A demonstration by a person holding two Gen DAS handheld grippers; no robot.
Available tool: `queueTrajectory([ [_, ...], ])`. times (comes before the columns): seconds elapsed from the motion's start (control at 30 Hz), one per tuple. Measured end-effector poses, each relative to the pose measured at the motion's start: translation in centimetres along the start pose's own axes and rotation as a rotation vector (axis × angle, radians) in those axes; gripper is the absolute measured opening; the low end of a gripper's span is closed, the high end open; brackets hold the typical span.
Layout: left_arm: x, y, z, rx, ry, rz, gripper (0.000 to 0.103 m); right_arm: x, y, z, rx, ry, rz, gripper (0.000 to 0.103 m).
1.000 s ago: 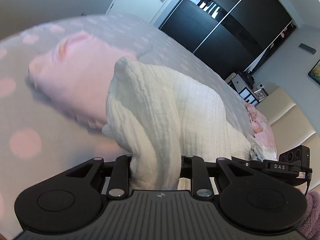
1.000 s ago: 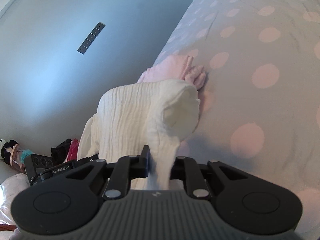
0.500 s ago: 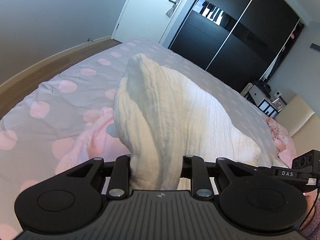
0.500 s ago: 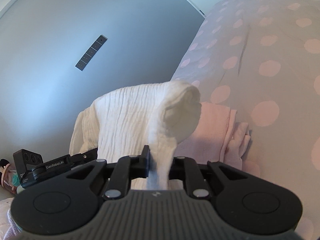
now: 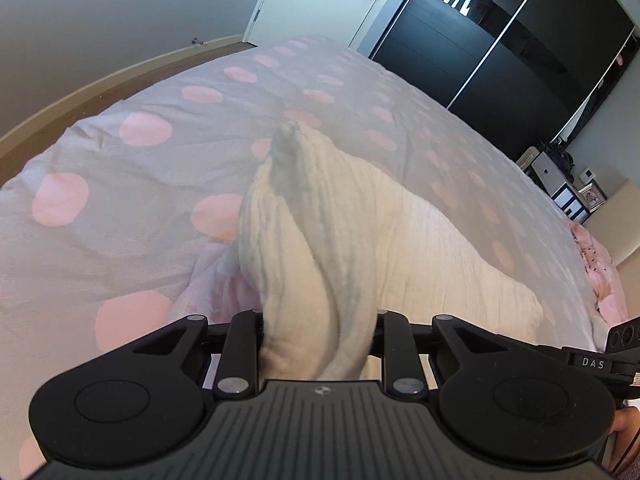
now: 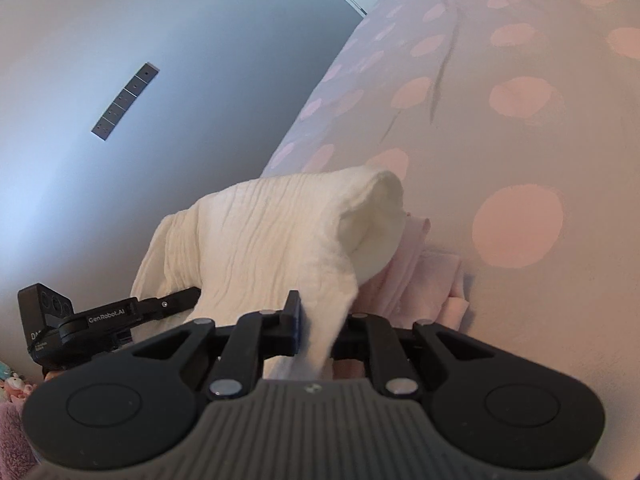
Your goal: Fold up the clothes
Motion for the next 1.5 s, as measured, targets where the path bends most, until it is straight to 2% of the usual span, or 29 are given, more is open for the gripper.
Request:
queueTrajectory([
  [0.13,-0.5,1.4,1.1,0.007,-0.032,0.004,0.023,0.0,2.3,-2.3,-0.003,0.071,-0.001,0.014],
  [0.3,-0.6,1.2,1.3,0.014,-0.037,-0.015,0.030,0.1,1.9,-2.1,-0.002,0.041,-0.003,0.013],
  [0.33,-0.5,0.8,1.1,0.017,-0.028,-0.022,0.033,0.3,1.5,-1.8,-0.005,0.029,-0.001,0.016],
  [0.37,-0.3,0.0,0.9,0.025,-0.019,-0.036,0.039,0.4,1.0,-1.6,-0.007,0.016,0.001,0.025],
  [0.43,0.3,-2.2,0.3,0.046,0.001,-0.092,0.042,0.8,-0.5,-0.9,-0.033,-0.036,-0.016,0.044],
  [0.47,0.6,-3.3,0.0,0.056,0.011,-0.121,0.042,1.0,-1.5,-0.6,-0.055,-0.074,-0.034,0.047],
  [0.63,2.1,-9.0,-1.4,0.109,0.060,-0.262,0.041,2.8,-6.3,0.9,-0.129,-0.191,-0.161,0.046],
  [0.67,2.4,-10.0,-1.8,0.108,0.069,-0.286,0.040,3.0,-6.5,1.7,-0.125,-0.222,-0.171,0.046],
  [0.7,2.6,-10.3,-2.4,0.087,0.080,-0.291,0.032,3.1,-6.6,2.5,-0.122,-0.253,-0.180,0.046],
  [0.77,2.7,-9.8,-3.4,0.087,0.110,-0.270,0.030,2.8,-5.7,4.2,-0.122,-0.322,-0.163,0.044],
  [0.9,2.2,-7.2,-4.2,0.092,0.136,-0.234,0.025,2.3,-2.3,6.1,-0.144,-0.369,-0.139,0.038],
  [1.07,1.1,-2.8,-2.1,0.130,0.099,-0.198,0.021,2.5,2.0,4.9,-0.222,-0.383,-0.127,0.036],
  [1.27,0.3,1.0,1.2,0.151,0.018,-0.163,0.021,3.1,5.4,1.6,-0.219,-0.300,-0.092,0.033],
  [1.4,-0.1,2.2,1.8,0.164,0.006,-0.153,0.021,3.0,6.5,1.2,-0.238,-0.307,-0.082,0.033],
  [1.5,0.0,1.4,1.3,0.170,0.025,-0.164,0.021,3.3,6.4,1.5,-0.245,-0.307,-0.067,0.033],
])
Point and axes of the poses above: each gripper's, at about its wrist camera, not at the fingertips, and y roughly the way its jaws point, z to its left, x to its top, the point moved 5 cm from there along y, roughly the way its jaws point, and after that the axes turned 3 degrees about y, right-handed, at the moved point
